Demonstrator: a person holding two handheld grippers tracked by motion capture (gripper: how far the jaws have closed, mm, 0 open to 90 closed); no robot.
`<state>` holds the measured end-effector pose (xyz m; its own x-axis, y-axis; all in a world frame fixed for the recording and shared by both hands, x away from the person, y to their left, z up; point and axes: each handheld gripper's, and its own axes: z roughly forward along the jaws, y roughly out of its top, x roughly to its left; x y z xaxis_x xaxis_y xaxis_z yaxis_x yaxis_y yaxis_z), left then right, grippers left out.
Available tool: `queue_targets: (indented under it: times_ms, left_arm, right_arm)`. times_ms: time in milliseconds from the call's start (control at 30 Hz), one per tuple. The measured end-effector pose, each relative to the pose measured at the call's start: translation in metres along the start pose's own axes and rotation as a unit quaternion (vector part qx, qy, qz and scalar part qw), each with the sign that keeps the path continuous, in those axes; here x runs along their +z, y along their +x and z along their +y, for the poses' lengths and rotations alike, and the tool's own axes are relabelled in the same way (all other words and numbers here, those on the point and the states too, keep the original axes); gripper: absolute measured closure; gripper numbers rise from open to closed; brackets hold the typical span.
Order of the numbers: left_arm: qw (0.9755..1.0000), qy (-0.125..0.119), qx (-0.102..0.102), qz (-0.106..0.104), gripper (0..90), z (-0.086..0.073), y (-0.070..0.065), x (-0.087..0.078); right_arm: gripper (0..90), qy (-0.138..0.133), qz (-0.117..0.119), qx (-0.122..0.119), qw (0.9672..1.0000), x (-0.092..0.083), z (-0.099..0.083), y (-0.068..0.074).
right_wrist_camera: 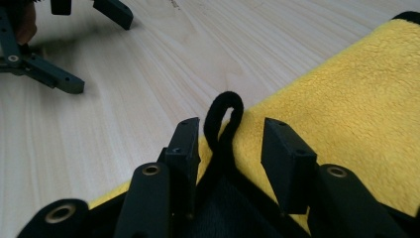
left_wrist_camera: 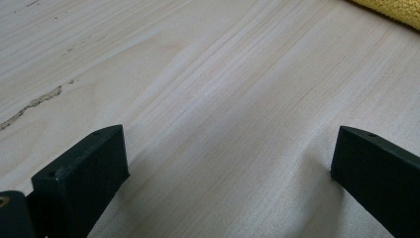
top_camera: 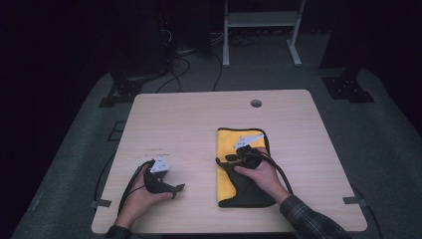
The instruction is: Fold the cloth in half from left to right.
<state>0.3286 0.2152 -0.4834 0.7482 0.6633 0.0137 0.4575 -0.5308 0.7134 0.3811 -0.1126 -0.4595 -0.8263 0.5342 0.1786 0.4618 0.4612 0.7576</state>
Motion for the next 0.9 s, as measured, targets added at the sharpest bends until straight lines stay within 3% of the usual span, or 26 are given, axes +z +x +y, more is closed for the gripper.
queue_targets:
  times_ms: [300,467,567,900]
  left_arm:
    - [1.0000,0.000,0.000,0.000,0.0,0.000,0.000,0.000]
    - [1.0000,0.000,0.000,0.000,0.0,0.000,0.000,0.000]
    - [1.0000,0.000,0.000,0.000,0.0,0.000,0.000,0.000]
    - [1.0000,0.000,0.000,0.000,0.0,0.000,0.000,0.000]
  right_arm:
    - [54.9,0.004,0.004,0.001,1.0000,0.025,0.011,-0.001]
    - [73.9,0.010,0.006,0.002,0.9999,0.032,0.014,-0.003]
    - [81.5,0.012,0.011,0.004,0.9999,0.029,0.013,-0.003]
    - [83.2,-0.001,0.022,0.006,0.9997,-0.001,0.008,-0.003]
